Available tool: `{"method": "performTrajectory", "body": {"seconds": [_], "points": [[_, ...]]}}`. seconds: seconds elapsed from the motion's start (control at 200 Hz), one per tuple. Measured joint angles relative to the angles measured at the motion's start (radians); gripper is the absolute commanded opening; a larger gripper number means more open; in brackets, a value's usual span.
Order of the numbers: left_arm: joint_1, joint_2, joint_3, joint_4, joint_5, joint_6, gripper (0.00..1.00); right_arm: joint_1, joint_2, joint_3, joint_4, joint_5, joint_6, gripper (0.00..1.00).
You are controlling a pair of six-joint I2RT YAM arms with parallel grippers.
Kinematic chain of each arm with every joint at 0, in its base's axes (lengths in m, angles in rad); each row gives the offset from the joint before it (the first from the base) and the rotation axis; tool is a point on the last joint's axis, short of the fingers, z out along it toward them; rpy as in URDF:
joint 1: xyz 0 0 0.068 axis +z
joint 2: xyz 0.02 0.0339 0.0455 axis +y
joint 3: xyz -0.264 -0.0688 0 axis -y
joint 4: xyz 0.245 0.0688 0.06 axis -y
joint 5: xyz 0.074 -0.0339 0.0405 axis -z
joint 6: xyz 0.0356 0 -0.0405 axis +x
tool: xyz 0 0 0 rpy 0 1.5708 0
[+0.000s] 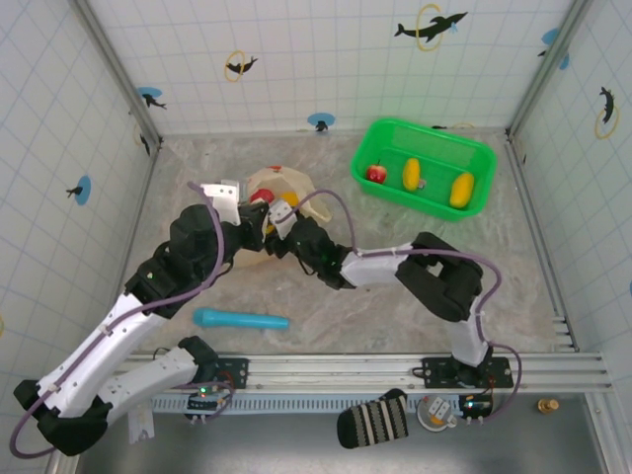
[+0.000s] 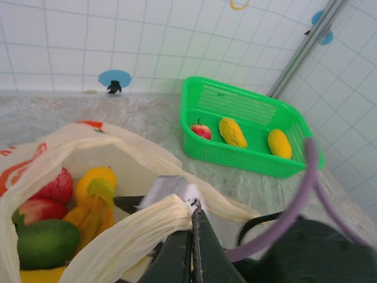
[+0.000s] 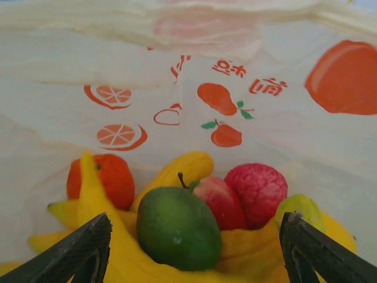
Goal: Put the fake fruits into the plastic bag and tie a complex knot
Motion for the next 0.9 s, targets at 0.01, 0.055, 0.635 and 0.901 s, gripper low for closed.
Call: {"method": "performTrajectory", "body": {"seconds": [0.01,0.055,0.635,0.901], "points": [[0.0,0.0,0.0,0.0,-0.002,0.0,0.0,-0.002,-0.015,-0.007,-0.007,-0.006,0.003,0.77],[0.0,-0.002,0.0,0.0,-0.014,0.0,0.0,-0.01,-0.07,-0.03,-0.021,-0.033,0.008,0.77],[0.0,0.053,0.024,-0.016,-0.053,-0.024,0.0,-0.122,-0.623,-0.185,-0.408,-0.104,0.117,0.76],[0.0,0.021,0.024,-0.019,-0.013,-0.027,0.0,-0.262,-0.607,-0.145,-0.629,-0.18,0.116,0.81]]}}
